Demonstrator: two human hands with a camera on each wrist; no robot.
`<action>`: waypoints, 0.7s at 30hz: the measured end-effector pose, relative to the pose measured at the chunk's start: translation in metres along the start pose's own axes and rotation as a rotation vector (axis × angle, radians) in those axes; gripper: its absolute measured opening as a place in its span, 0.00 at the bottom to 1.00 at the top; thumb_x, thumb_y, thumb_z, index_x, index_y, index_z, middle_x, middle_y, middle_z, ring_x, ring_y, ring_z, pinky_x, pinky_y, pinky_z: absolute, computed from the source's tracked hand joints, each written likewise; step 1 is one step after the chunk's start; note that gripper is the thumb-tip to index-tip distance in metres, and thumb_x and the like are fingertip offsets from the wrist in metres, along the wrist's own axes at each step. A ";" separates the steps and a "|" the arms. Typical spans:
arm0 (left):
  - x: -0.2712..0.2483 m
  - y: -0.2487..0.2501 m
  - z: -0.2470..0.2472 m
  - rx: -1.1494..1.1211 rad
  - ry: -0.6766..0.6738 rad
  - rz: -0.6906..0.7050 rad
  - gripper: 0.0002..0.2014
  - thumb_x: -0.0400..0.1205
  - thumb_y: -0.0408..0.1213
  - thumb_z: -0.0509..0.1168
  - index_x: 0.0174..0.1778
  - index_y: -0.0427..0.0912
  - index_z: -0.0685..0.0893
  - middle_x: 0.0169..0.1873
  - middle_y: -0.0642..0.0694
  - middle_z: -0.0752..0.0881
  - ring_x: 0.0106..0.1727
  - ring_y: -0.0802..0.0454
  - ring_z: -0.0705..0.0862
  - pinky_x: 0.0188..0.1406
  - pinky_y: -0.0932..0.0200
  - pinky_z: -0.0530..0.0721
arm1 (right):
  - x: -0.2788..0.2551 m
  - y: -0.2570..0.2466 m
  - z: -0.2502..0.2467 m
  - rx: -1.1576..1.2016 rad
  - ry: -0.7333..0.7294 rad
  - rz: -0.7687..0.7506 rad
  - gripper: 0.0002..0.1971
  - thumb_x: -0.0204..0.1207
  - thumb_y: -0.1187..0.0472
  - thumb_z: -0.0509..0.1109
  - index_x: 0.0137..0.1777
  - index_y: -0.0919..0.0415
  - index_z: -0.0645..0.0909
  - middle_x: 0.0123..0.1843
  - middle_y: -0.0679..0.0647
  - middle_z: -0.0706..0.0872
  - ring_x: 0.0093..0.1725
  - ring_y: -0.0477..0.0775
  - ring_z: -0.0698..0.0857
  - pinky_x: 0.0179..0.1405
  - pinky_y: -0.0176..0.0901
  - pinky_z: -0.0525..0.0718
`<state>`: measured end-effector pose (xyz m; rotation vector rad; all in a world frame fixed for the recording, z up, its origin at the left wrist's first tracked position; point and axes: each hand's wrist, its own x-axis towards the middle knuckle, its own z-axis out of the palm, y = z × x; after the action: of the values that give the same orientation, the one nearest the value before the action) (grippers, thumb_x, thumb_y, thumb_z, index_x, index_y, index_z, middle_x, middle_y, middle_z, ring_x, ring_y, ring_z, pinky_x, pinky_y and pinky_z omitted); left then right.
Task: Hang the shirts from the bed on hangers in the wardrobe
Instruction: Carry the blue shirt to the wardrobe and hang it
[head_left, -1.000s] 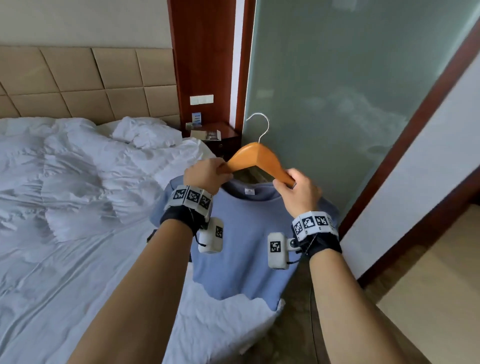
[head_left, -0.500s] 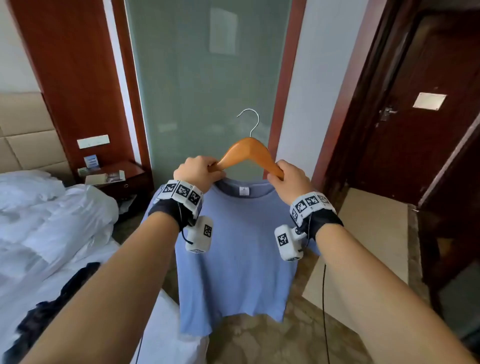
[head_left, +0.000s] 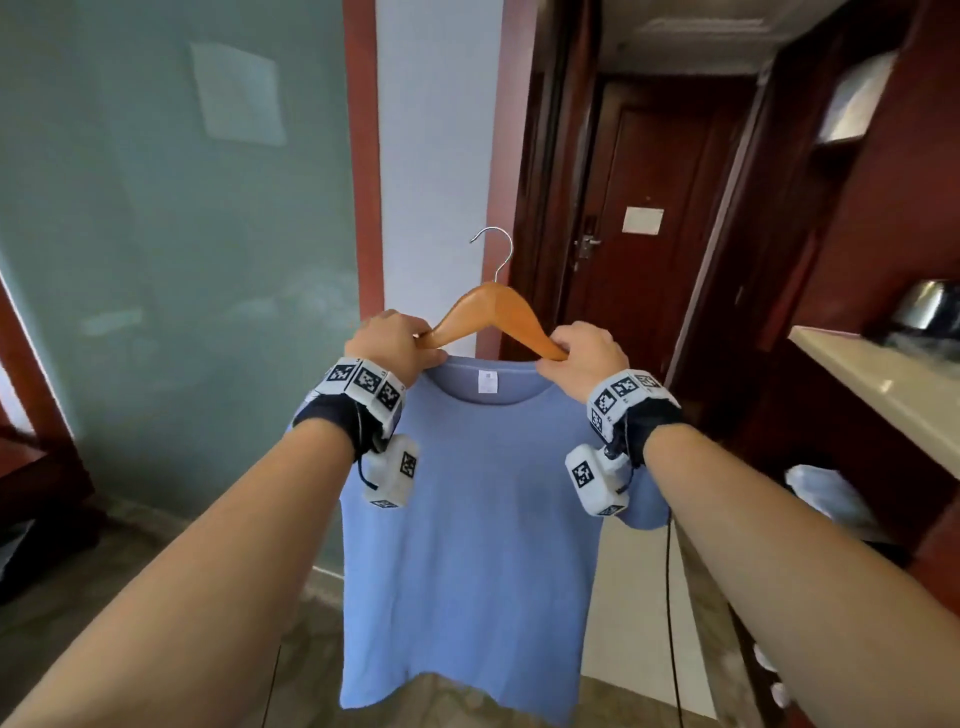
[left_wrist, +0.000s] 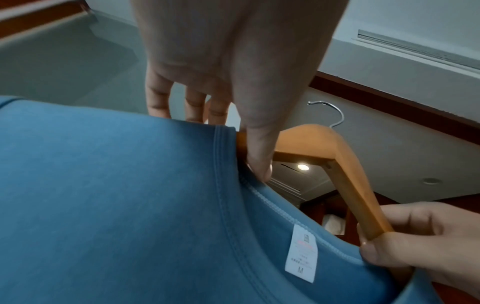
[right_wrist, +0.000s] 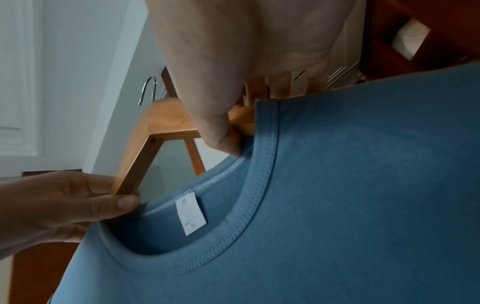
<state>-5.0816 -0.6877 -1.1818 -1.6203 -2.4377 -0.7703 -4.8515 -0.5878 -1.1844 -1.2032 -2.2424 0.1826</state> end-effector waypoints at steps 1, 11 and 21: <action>0.020 0.010 0.007 -0.024 -0.008 0.032 0.09 0.77 0.55 0.71 0.41 0.56 0.83 0.42 0.49 0.81 0.45 0.46 0.79 0.40 0.55 0.73 | 0.016 0.010 -0.003 -0.012 -0.003 0.018 0.13 0.72 0.55 0.73 0.30 0.54 0.74 0.37 0.49 0.77 0.36 0.57 0.81 0.29 0.42 0.68; 0.183 0.125 0.078 -0.103 -0.101 0.312 0.10 0.77 0.55 0.72 0.37 0.55 0.82 0.31 0.55 0.79 0.40 0.50 0.81 0.34 0.58 0.70 | 0.141 0.110 -0.040 0.056 -0.007 0.136 0.12 0.70 0.65 0.72 0.39 0.53 0.70 0.36 0.52 0.80 0.37 0.57 0.80 0.37 0.50 0.77; 0.308 0.295 0.156 -0.100 -0.092 0.585 0.30 0.71 0.40 0.75 0.69 0.53 0.72 0.48 0.49 0.82 0.49 0.41 0.84 0.45 0.50 0.80 | 0.245 0.251 -0.063 0.030 0.011 0.224 0.14 0.74 0.66 0.71 0.55 0.59 0.70 0.44 0.57 0.81 0.44 0.59 0.83 0.42 0.52 0.80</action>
<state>-4.9213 -0.2700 -1.1018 -2.2828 -1.8237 -0.7285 -4.7395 -0.2551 -1.1226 -1.4344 -2.0843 0.2945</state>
